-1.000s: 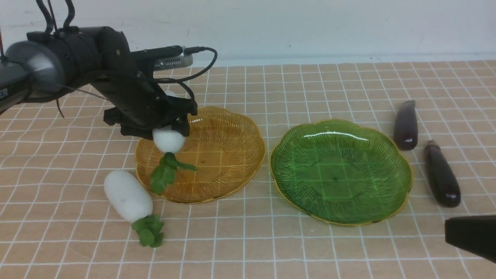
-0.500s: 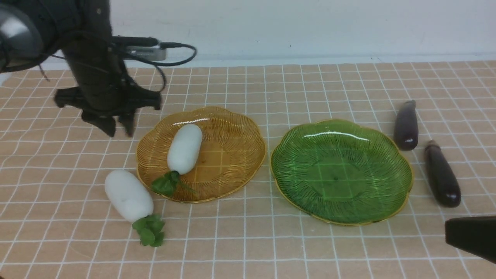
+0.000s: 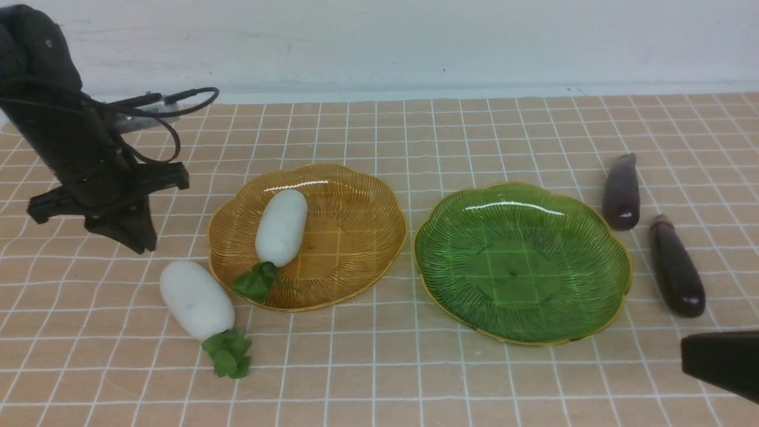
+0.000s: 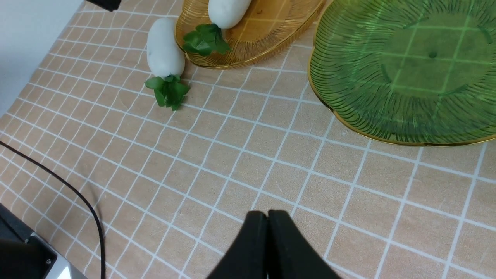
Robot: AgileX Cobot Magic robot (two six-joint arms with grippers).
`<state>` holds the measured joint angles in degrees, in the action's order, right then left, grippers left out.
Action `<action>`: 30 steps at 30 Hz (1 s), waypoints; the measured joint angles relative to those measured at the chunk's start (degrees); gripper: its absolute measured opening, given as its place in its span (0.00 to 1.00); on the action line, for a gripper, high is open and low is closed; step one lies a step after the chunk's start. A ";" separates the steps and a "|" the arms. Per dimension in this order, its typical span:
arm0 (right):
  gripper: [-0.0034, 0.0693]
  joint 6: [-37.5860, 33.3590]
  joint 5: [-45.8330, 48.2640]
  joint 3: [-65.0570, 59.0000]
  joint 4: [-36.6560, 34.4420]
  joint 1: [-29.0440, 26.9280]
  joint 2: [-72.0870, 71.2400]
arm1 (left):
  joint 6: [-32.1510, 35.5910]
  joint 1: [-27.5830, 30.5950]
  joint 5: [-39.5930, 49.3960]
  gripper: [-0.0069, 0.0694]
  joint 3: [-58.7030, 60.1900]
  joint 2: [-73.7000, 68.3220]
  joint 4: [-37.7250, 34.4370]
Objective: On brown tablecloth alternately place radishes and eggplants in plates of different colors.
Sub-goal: 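Pick up the white radish and place it in the left plate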
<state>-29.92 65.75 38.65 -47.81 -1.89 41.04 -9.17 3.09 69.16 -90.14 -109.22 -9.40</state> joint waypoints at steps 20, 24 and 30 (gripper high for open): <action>0.03 -0.23 -0.61 0.00 0.00 0.00 0.00 | 0.18 -0.48 -4.97 0.99 0.00 -9.49 -1.47; 0.03 -0.23 -0.73 0.00 0.00 0.00 0.00 | 0.00 -0.52 -4.43 0.96 -0.06 -9.49 0.07; 0.03 -0.03 -0.92 0.00 0.00 0.00 0.00 | 0.00 -0.52 -1.61 0.84 -1.23 -9.95 4.27</action>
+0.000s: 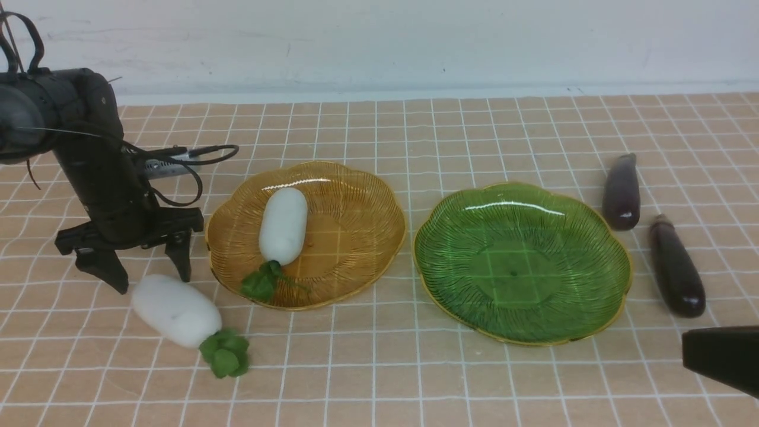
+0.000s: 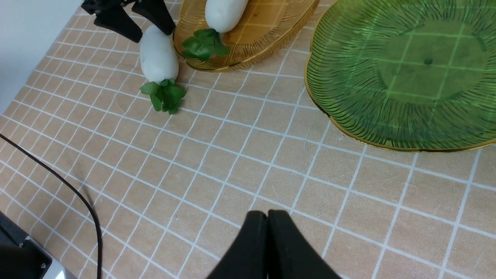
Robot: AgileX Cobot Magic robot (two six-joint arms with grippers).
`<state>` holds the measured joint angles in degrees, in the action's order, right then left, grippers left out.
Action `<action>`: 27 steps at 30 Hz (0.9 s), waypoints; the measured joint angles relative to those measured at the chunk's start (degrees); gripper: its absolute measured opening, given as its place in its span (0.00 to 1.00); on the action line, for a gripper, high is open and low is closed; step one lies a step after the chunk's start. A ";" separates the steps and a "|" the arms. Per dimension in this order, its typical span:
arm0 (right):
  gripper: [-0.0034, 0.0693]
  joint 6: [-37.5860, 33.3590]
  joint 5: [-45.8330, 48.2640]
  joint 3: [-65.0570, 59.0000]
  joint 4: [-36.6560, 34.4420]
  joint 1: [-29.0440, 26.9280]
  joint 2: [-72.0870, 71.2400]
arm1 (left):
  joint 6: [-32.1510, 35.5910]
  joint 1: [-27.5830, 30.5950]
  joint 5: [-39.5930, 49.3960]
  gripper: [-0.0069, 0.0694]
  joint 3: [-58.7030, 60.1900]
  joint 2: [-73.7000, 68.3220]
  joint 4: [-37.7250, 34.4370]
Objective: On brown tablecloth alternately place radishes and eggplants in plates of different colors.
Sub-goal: 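Pick up the white radish and place it in the left plate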
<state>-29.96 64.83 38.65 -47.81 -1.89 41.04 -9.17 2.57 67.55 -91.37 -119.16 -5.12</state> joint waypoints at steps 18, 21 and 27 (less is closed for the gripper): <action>0.03 0.26 -0.06 0.00 0.01 0.00 0.00 | -2.50 0.00 1.46 0.73 -2.00 -1.19 2.51; 0.03 0.32 -0.06 0.00 0.01 0.00 0.00 | -2.50 0.00 1.46 0.66 -4.47 -1.31 4.14; 0.03 0.38 -0.01 0.00 0.01 0.00 0.00 | -0.67 0.00 1.73 0.17 -6.21 5.67 6.54</action>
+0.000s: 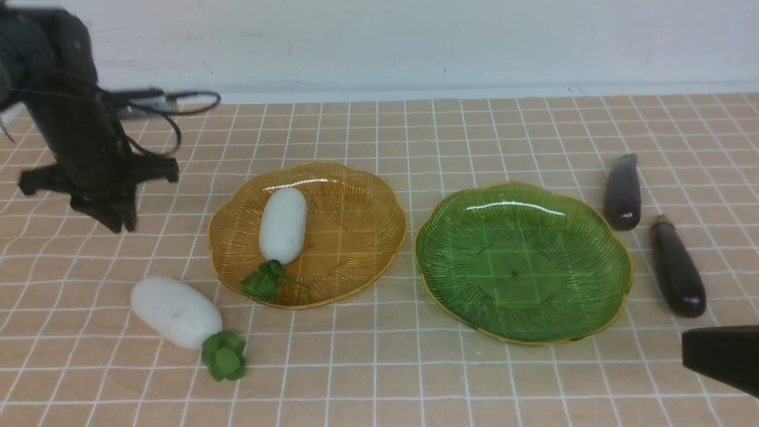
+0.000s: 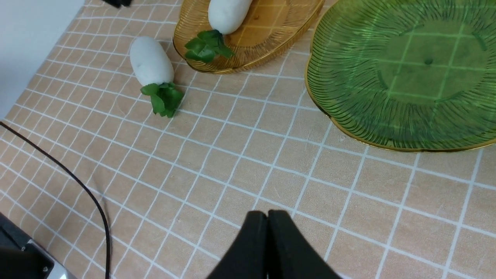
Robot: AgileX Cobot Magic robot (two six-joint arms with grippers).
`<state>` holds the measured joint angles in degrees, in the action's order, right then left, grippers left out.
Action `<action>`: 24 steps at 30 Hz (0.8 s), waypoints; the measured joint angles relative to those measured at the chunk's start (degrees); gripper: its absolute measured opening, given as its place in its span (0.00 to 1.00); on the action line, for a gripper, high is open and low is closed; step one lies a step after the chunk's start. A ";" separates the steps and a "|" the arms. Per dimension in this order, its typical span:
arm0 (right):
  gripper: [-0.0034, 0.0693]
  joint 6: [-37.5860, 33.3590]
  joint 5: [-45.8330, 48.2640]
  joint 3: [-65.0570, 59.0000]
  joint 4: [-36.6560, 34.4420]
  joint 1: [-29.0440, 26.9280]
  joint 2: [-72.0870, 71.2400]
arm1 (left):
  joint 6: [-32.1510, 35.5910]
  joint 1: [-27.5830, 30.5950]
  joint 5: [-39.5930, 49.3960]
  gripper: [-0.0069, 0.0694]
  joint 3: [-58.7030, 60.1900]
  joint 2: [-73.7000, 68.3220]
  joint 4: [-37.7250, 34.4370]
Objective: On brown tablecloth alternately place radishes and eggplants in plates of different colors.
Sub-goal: 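Pick up the white radish and place it in the left plate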
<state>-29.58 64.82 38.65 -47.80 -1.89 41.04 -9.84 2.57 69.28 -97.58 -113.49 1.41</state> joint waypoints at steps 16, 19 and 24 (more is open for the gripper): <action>0.03 -1.18 1.33 0.00 0.00 0.00 0.00 | -15.57 0.00 -3.50 0.09 17.66 9.00 -7.61; 0.03 -2.11 1.38 0.00 0.00 0.00 0.00 | -15.42 -0.06 -4.62 0.12 17.66 7.15 -9.12; 0.03 -3.43 1.38 0.00 0.00 0.00 0.00 | -15.08 -0.06 -4.68 0.29 17.66 5.15 -9.36</action>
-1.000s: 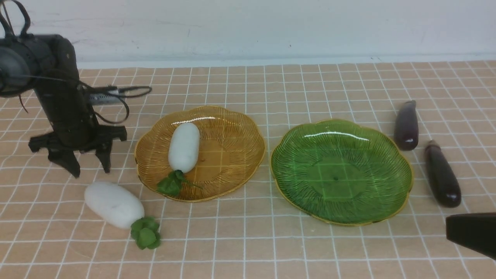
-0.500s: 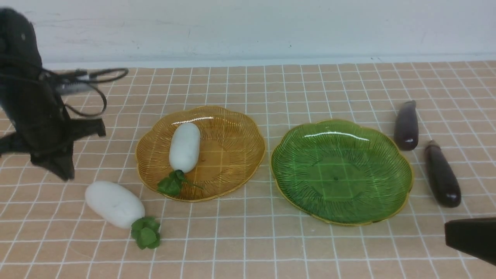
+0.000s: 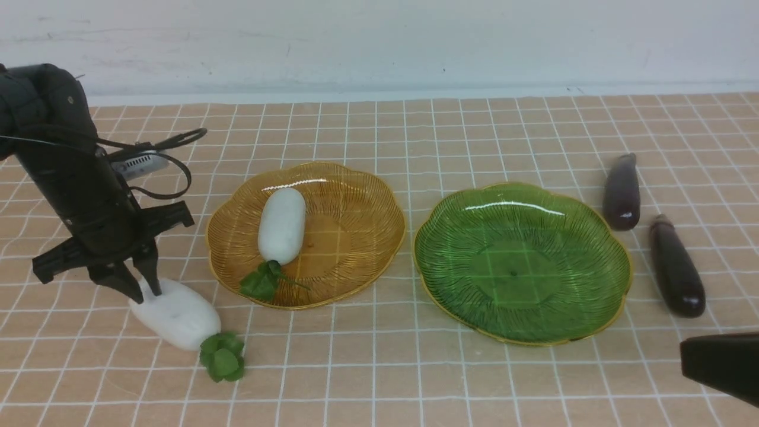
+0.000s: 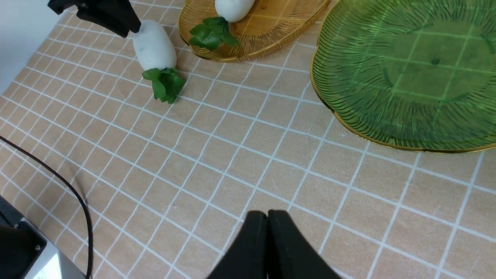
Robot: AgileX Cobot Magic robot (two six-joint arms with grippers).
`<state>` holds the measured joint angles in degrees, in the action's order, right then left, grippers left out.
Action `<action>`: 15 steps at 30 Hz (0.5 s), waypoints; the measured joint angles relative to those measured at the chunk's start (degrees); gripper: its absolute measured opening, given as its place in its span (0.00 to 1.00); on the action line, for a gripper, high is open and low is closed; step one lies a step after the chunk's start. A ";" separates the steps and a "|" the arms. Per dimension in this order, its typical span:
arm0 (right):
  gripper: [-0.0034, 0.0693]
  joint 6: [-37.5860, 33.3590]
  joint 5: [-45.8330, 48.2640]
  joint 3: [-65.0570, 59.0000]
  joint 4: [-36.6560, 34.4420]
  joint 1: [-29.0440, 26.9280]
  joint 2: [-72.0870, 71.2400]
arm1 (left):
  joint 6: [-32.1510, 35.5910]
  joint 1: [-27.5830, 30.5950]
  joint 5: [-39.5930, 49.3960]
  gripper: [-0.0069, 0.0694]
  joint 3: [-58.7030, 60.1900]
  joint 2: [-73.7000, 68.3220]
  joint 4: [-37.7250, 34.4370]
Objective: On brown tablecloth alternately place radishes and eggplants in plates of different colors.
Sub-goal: 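Pick up the white radish and place it in the left plate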
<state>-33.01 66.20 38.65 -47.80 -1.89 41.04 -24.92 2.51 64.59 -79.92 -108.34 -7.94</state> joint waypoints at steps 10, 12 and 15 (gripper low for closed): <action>0.03 -1.29 0.00 0.00 0.05 0.00 0.00 | -1.69 0.00 -1.78 0.89 0.00 -0.15 -0.77; 0.03 -1.29 0.00 0.00 0.05 0.00 0.00 | -2.00 0.00 -2.36 0.97 0.00 -0.28 -0.56; 0.03 -1.35 0.00 0.00 0.05 0.00 0.00 | -2.16 0.00 -2.36 0.99 0.00 -1.02 -0.29</action>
<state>-34.37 66.20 38.65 -47.75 -1.89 41.04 -27.08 2.51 62.23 -79.92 -109.36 -8.24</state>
